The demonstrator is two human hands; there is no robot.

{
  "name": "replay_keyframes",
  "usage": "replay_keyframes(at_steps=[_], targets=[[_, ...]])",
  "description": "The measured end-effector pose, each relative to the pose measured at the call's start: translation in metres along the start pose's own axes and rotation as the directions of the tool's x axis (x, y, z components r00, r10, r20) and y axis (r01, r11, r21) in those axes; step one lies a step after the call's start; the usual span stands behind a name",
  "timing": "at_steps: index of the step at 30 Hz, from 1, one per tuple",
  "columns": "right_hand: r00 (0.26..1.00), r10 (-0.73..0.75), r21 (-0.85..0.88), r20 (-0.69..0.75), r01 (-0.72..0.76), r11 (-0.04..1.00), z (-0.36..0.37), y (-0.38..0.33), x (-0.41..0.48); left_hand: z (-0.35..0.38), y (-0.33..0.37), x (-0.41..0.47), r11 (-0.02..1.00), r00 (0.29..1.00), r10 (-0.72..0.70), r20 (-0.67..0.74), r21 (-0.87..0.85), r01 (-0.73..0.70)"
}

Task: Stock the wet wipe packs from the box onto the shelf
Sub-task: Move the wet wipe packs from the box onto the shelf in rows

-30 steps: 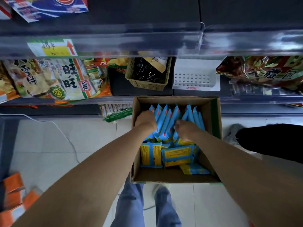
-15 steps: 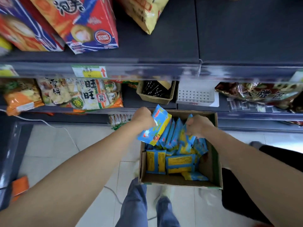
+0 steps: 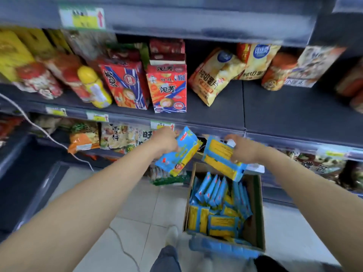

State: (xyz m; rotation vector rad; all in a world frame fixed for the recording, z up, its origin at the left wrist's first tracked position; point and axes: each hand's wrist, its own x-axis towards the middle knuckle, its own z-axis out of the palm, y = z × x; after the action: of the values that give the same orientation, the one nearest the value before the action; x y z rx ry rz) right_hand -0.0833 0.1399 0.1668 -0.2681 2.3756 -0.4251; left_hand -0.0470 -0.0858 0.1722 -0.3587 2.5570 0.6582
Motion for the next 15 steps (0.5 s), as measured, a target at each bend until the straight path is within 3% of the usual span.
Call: replay_keyframes(at_steps=[3, 8, 15], targets=[[0.994, -0.08, -0.117, -0.071, 0.072, 0.991, -0.027, -0.034, -0.023, -0.04, -0.003, -0.029, 0.998, 0.997, 0.033, -0.076, -0.046, -0.037], [0.94, -0.253, -0.135, -0.228, 0.227, 0.965, -0.06, -0.076, -0.06, -0.099, -0.013, -0.083, 0.995, 0.973, 0.044, -0.226, -0.082, -0.064], [0.757, -0.508, -0.198, -0.411, 0.47, 0.86, -0.085, -0.112, -0.101, -0.151, -0.026, -0.148, 0.993, 0.901, -0.005, -0.434, -0.107, -0.047]])
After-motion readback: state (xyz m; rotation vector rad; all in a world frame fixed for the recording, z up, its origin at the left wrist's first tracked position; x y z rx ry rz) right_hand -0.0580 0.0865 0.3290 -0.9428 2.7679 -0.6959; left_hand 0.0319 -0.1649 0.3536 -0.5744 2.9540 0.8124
